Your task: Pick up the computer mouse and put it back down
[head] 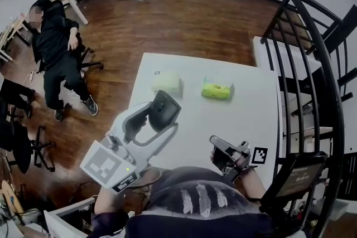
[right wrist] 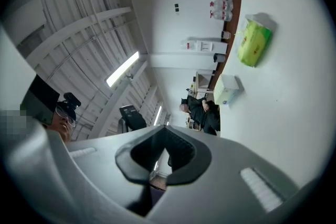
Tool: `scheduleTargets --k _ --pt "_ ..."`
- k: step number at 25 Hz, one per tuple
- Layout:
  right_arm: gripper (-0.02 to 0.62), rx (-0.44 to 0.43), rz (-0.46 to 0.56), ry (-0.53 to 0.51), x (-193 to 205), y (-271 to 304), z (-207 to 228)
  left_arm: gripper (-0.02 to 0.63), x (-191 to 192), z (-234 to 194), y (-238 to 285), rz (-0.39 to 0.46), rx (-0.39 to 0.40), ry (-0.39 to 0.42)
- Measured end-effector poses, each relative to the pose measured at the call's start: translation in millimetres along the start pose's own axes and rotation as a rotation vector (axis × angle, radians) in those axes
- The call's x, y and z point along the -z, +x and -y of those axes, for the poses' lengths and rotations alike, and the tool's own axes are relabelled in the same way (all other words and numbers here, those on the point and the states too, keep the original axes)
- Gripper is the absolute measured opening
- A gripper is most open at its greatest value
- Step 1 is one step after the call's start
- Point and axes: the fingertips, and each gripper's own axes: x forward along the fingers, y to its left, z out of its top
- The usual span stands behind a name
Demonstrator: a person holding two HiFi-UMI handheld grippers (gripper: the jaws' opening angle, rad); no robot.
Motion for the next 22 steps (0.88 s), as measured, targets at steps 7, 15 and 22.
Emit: scheduleTargets --k 7,15,22 --pt "0.005 0.032 0.026 -0.001 -15 -12 14 0.307 65 -36 64 -0.162 -0.006 -0.043" --pt "0.005 0.208 -0.119 -0.223 -33 -1 40 0.306 114 -50 108 -0.322 0.027 -0.035" --pt "0.005 0.292 -0.267 -0.404 -37 25 54 0.305 138 -70 113 -0.400 0.029 -0.026"
